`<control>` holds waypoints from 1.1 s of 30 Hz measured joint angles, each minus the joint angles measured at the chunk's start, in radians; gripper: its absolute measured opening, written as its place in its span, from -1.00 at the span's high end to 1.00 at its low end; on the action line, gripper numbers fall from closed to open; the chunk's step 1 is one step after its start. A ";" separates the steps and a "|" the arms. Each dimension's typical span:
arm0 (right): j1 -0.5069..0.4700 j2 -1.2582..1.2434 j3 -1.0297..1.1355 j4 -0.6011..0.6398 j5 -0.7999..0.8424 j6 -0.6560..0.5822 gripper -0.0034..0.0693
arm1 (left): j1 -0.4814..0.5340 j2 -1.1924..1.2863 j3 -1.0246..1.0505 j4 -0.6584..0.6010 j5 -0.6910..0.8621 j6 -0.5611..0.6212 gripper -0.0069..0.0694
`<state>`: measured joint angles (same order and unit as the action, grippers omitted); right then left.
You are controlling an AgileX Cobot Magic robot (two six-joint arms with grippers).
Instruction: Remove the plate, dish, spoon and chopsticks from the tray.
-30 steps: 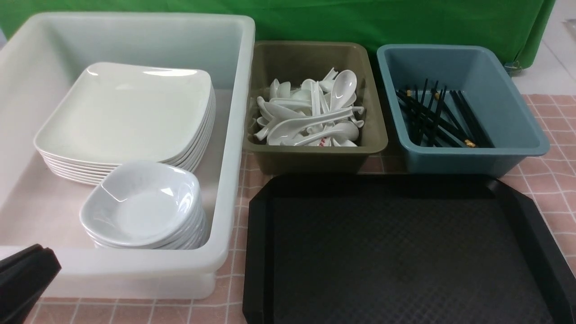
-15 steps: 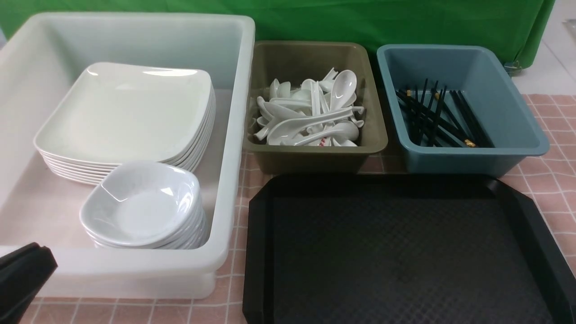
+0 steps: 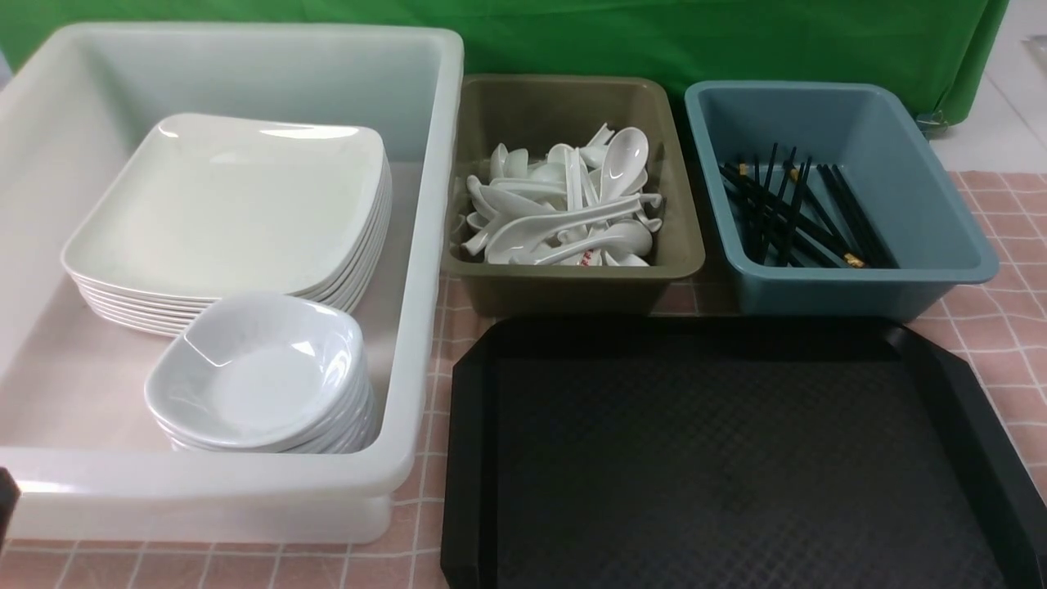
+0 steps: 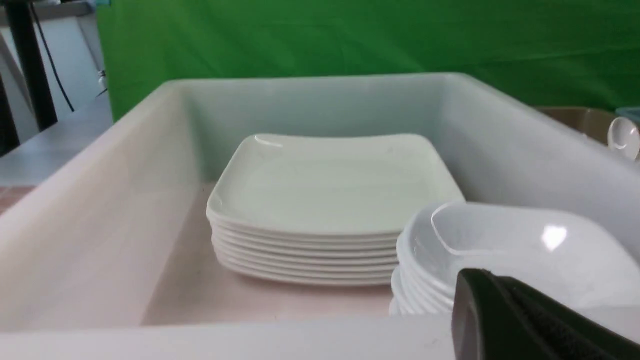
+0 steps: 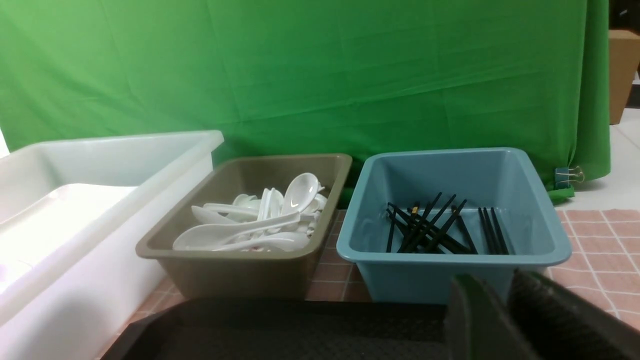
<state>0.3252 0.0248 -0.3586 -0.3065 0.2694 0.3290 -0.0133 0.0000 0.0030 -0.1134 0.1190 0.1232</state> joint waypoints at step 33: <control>0.000 0.000 0.000 0.000 0.000 0.000 0.27 | 0.000 0.000 0.003 0.036 0.096 0.003 0.81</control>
<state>0.3252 0.0248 -0.3586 -0.3062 0.2694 0.3290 -0.0134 -0.0003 0.0060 -0.0772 0.2148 0.1262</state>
